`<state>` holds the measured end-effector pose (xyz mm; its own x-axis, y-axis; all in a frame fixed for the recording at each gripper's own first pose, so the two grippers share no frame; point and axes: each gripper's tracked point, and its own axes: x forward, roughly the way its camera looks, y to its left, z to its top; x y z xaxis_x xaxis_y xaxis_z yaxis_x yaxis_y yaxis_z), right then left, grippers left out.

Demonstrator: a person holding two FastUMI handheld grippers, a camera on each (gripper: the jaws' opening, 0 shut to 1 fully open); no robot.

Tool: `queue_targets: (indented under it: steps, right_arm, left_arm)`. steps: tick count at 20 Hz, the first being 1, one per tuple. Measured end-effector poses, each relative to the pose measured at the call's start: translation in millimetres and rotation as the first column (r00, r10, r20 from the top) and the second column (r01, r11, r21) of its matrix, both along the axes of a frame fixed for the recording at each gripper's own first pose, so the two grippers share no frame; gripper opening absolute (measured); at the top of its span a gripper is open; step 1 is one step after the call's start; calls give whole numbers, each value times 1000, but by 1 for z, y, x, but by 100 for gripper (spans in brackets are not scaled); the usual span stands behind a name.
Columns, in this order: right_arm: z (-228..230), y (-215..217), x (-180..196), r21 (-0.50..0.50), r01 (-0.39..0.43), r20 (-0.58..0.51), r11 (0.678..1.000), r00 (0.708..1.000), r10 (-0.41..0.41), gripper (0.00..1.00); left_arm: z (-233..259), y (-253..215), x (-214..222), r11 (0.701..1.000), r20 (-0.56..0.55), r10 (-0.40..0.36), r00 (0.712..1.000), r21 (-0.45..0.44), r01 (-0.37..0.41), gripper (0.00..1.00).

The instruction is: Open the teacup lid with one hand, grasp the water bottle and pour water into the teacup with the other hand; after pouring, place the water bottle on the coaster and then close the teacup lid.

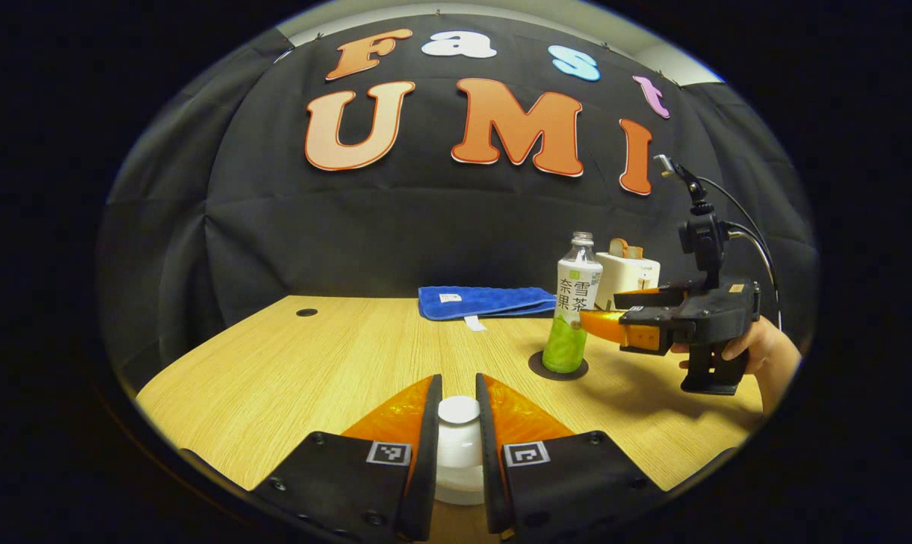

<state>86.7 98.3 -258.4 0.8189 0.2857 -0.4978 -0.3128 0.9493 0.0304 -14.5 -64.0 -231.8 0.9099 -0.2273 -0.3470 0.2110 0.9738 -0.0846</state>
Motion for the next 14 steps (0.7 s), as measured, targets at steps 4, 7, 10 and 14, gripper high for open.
queue_targets:
  steps: [4, 7, 10, 14]
  right_arm:
    - [11, -15, -8, 20, 30, 17, 999, 999, -30, 99]
    - [22, -22, -16, 38, 43, 39, 998, 998, -44, 99]
    - [29, -29, -24, 49, 52, 57, 997, 997, -54, 99]
    - [44, -36, -33, 64, 68, 86, 996, 994, -73, 99]
  left_arm:
    - [-12, -4, -7, 1000, -20, -5, 1000, 24, 6, 31]
    - [-22, -7, -8, 998, -29, -10, 1000, 58, 12, 31]
    - [-22, -7, -8, 996, -15, -8, 1000, 93, 10, 31]
    - [-21, -8, -10, 990, -1, -8, 1000, 138, 8, 37]
